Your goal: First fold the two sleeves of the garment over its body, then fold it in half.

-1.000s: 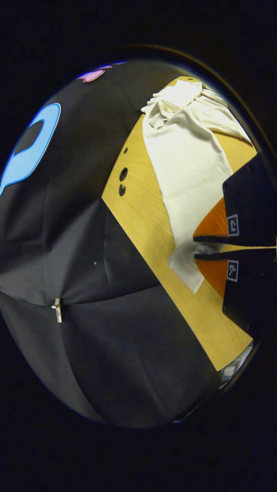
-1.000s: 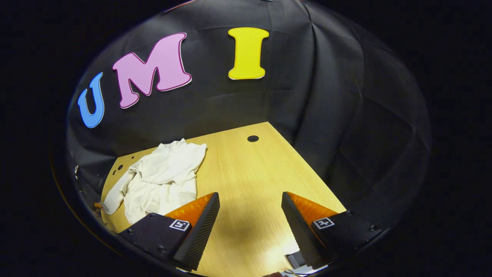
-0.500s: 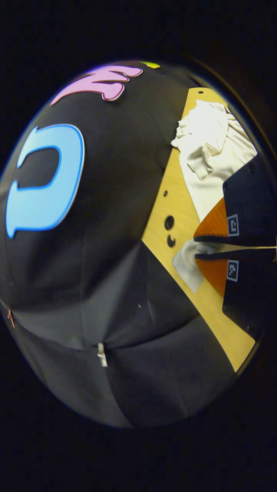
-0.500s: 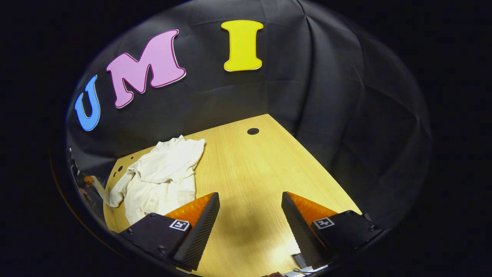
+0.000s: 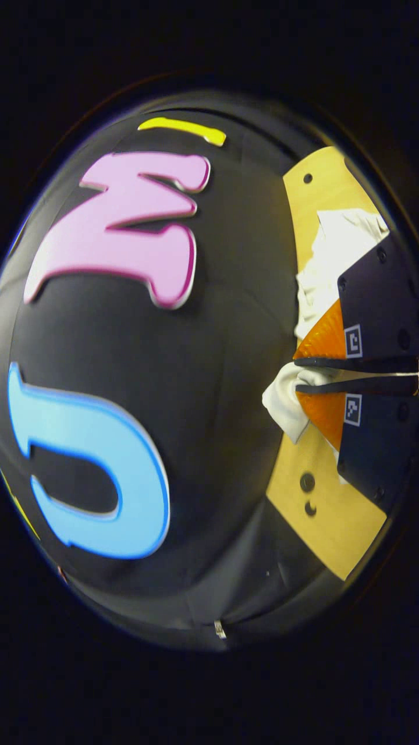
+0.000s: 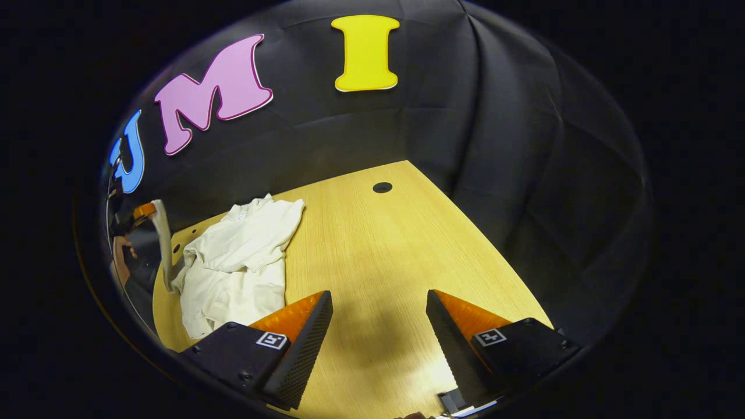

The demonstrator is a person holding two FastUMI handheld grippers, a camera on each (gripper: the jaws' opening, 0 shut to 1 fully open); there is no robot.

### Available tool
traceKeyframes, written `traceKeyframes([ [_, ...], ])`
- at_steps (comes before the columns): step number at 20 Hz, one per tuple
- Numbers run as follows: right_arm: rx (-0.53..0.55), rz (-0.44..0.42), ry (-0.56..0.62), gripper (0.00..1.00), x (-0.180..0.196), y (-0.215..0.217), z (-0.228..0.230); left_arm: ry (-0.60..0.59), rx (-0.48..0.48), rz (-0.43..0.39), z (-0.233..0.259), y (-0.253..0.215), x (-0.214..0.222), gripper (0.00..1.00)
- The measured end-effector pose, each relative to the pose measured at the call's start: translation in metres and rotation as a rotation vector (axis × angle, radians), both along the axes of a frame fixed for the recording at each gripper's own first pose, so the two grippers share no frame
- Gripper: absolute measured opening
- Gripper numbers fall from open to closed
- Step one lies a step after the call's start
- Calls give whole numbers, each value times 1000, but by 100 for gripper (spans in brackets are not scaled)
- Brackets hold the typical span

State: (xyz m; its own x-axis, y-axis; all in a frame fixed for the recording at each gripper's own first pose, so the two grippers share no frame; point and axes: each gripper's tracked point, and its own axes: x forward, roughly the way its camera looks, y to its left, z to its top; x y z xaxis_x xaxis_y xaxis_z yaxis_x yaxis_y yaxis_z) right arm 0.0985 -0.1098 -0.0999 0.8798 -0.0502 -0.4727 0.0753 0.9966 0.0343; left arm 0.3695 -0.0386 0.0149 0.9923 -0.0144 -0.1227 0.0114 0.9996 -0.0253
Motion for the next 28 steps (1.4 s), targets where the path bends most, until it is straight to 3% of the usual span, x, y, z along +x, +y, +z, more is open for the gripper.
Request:
traceKeyframes([
  [4,5,14,14,99,9,0,-5,32,-2,-165,-24,-116,10,8],
  [10,14,38,50,99,13,9,-13,129,-26,-331,-76,-227,12,7],
  [11,27,44,56,99,13,13,-14,170,-54,-371,-85,-243,5,22],
  [13,30,65,62,99,13,23,-17,176,-80,-411,-91,-251,-8,41],
  [14,25,75,62,99,13,27,-18,170,-71,-417,-93,-250,-14,51],
  [15,27,85,63,99,14,34,-19,174,-44,-410,-95,-239,-22,72],
  [16,33,96,63,99,15,42,-20,170,-14,-389,-98,-221,-32,81],
  [17,40,107,65,99,16,52,-21,166,10,-371,-101,-204,-39,98],
  [23,93,196,108,99,22,117,-48,285,74,-214,-151,-59,-127,98],
  [28,77,277,189,99,19,162,-90,444,-46,-36,-209,42,-201,98],
])
